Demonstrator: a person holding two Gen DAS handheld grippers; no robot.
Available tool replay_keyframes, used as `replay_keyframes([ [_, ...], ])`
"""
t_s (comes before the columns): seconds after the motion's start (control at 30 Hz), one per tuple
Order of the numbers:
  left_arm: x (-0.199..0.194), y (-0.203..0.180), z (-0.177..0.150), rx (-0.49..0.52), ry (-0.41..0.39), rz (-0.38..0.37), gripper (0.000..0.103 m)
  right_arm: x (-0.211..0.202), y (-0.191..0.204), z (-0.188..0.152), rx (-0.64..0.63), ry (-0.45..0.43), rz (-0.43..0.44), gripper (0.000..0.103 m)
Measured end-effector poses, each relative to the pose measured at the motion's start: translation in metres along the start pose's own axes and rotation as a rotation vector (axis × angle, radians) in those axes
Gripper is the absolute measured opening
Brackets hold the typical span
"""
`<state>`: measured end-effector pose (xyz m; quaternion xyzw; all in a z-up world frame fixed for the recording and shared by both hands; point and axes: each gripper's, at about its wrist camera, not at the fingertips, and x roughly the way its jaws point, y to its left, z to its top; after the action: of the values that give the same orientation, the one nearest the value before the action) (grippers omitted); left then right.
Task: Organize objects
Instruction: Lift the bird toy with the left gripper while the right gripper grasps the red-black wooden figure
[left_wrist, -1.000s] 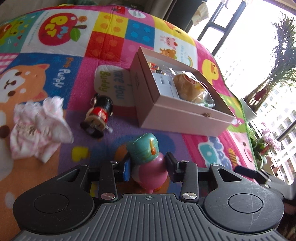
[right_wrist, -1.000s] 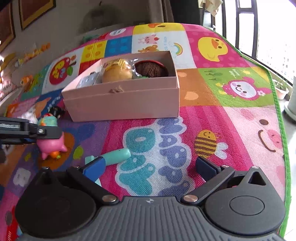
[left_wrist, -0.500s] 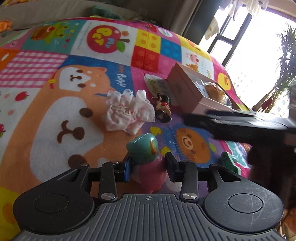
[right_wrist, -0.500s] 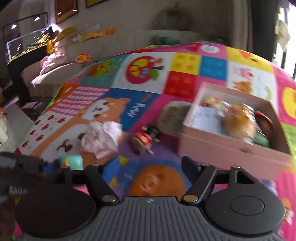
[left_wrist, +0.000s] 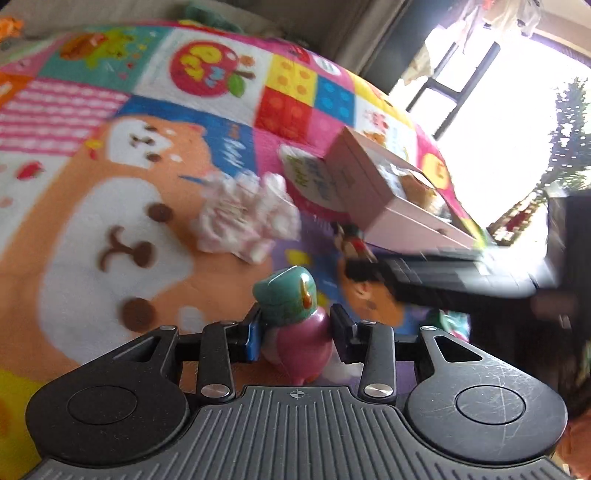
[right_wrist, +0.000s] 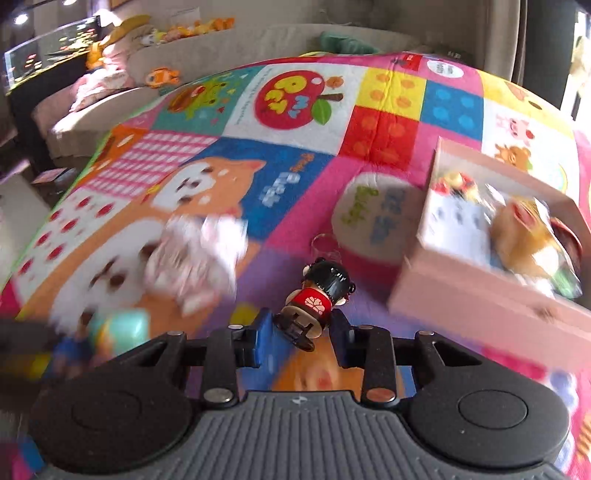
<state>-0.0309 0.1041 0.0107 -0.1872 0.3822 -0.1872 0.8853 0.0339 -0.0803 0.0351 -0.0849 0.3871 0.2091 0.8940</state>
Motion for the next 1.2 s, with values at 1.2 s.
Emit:
replay_keyframes([
  [1.2,0.012,-0.037,-0.003,0.146,0.104,0.032,0.042,-0.003,-0.038,-0.017,0.133,0.003,0.051,0.033],
])
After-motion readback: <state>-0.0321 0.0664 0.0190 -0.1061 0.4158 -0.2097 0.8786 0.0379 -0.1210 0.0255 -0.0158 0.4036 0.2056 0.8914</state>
